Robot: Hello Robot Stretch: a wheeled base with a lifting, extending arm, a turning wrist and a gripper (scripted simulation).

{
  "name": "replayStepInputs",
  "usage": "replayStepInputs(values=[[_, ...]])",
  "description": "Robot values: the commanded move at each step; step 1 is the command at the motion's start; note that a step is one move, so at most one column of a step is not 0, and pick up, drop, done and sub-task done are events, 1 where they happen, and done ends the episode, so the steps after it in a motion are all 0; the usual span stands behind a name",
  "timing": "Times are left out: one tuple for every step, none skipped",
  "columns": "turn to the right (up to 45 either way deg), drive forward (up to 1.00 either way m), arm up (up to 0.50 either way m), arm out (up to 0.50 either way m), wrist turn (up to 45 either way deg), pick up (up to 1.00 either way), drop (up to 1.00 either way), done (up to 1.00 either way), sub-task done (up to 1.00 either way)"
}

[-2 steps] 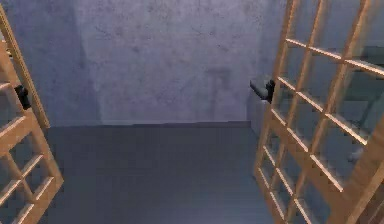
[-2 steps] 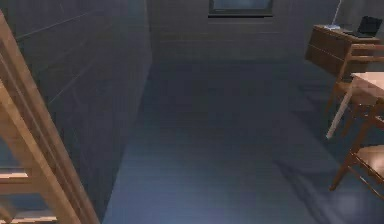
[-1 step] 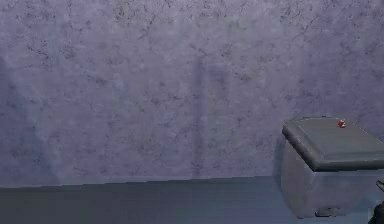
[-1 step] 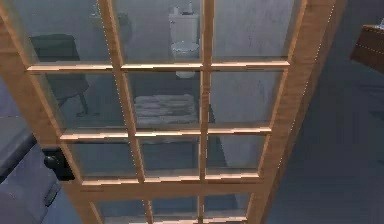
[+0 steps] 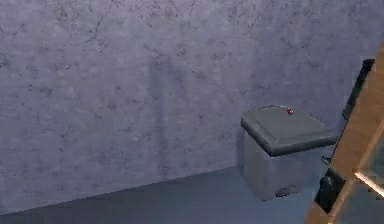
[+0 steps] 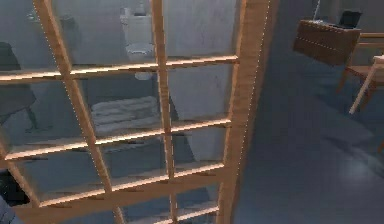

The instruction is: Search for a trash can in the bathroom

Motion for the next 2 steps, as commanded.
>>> replayStepInputs(values=[[0.0, 0.20, 0.00, 0.00, 0.0, 0.00, 0.00, 0.00, 0.00], [30.0, 0.00, 0.00, 0.00, 0.0, 0.00, 0.00, 0.00, 0.00]])
